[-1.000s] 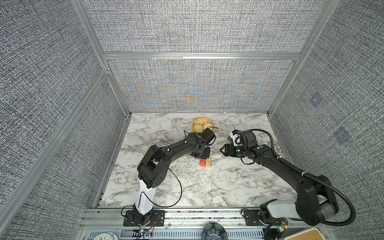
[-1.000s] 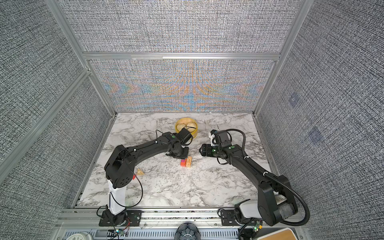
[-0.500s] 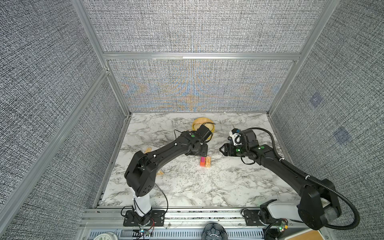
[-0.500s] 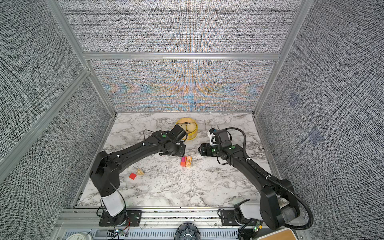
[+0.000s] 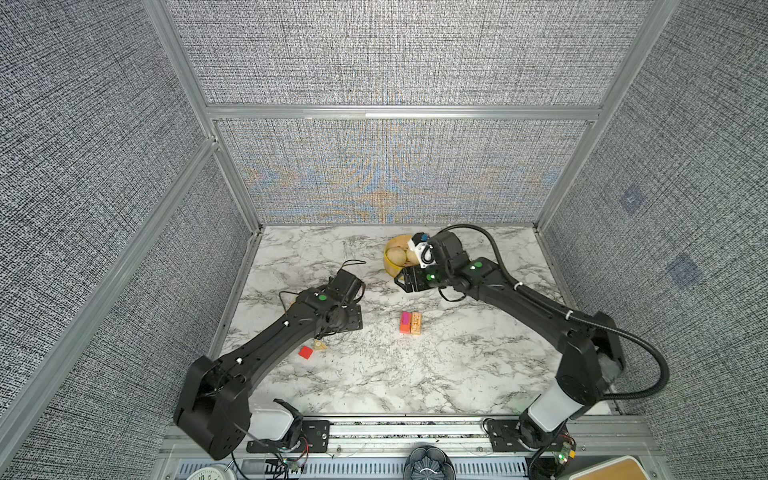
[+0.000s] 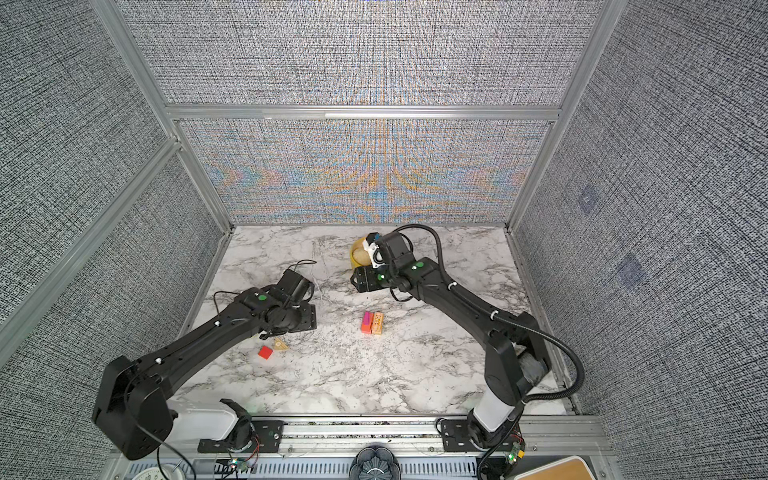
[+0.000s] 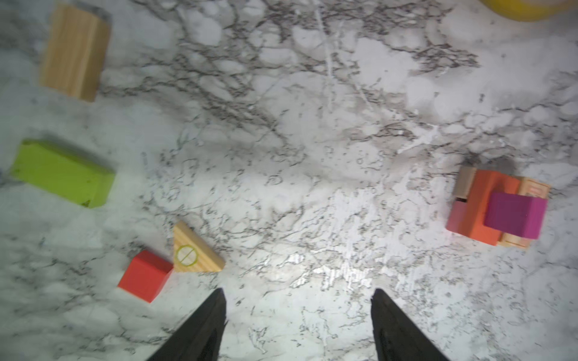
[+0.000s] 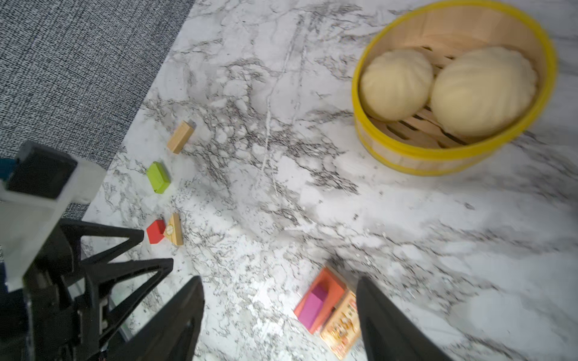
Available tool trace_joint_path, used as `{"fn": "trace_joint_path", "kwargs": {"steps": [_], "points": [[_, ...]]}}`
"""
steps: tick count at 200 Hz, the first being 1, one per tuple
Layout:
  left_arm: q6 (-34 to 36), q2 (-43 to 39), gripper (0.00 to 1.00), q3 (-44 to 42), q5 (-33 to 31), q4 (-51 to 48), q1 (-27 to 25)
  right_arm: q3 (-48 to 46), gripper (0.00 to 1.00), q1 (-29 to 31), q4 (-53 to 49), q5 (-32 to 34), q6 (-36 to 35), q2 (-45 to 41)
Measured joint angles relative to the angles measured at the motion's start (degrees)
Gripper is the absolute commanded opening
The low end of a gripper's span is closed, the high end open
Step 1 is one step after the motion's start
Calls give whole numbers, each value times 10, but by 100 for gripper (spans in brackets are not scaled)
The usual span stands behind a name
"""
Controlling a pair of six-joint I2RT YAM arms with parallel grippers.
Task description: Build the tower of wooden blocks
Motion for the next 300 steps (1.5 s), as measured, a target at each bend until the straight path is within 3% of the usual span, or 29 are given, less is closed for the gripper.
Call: {"fn": "trace_joint_path", "kwargs": {"steps": [16,60,89,157,232,300], "points": [[-19,-58,99,-41,-24,-4,4,55,78,13,-3,-4,-2,44],[-81,-220,99,-143,-95,-26,6,177,78,42,-11,-19,-10,148],[-118,-270,99,-169,-118,-54,7,229,78,51,-18,-36,-11,200],[-175,-299,80,-222,-125,-75,7,269,78,58,-16,-61,-14,245],[-234,-285,78,-297,-119,-37,10,277,78,42,-3,-85,-16,259],[-200,-230,72,-299,-84,43,70,268,77,33,13,-100,-7,254]]}}
